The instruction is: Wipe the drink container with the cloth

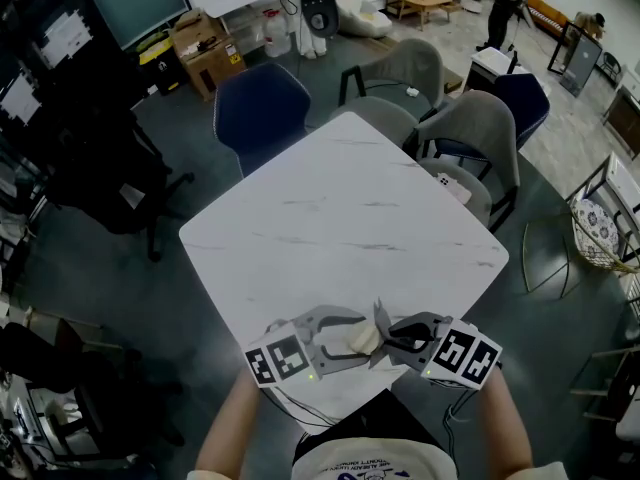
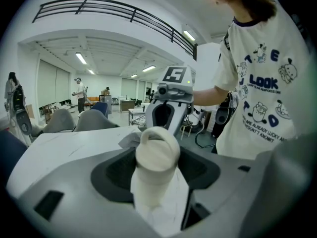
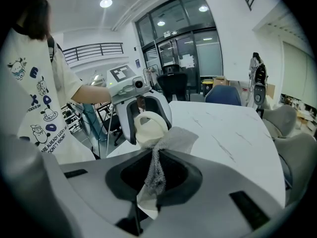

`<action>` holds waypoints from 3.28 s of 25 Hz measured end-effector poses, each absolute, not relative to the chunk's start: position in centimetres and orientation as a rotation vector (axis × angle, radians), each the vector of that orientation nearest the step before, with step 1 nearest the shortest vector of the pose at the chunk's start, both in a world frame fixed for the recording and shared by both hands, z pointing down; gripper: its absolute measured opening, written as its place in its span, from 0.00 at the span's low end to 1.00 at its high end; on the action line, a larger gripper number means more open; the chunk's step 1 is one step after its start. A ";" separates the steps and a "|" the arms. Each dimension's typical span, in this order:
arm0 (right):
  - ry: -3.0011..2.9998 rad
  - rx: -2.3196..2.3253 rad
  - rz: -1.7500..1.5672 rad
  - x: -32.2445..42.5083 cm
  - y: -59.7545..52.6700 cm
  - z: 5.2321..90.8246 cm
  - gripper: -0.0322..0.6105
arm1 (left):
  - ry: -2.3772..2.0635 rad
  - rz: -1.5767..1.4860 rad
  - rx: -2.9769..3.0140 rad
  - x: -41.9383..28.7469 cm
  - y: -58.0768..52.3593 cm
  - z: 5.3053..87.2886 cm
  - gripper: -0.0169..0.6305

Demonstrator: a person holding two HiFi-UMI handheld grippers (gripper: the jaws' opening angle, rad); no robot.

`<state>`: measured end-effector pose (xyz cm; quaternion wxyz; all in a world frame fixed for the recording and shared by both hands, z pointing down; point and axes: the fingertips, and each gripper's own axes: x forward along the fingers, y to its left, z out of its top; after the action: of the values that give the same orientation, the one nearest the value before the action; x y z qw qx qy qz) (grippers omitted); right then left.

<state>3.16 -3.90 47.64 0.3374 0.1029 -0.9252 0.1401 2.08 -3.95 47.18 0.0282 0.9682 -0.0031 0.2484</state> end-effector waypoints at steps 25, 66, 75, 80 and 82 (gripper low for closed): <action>-2.316 0.379 0.528 3.3 -3.7 56.0 0.12 | -0.038 0.706 3.010 2.1 -3.9 47.2 0.45; -2.234 0.539 0.590 3.4 -3.8 62.3 0.12 | -1.060 0.572 2.733 1.7 -4.9 47.4 0.45; -2.258 0.536 0.592 3.4 -3.9 61.4 0.12 | -0.981 0.563 2.783 1.7 -4.9 47.3 0.45; -2.294 0.521 0.586 3.2 -4.0 60.2 0.12 | -0.922 0.577 2.808 1.6 -5.0 47.4 0.45; -2.311 0.513 0.583 3.2 -4.1 59.5 0.12 | -0.892 0.585 2.821 1.5 -5.0 47.4 0.45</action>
<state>3.17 -4.09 59.49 0.3447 0.1977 -0.8898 0.2245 1.49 -4.98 47.36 0.0630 0.9335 -0.2951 0.1936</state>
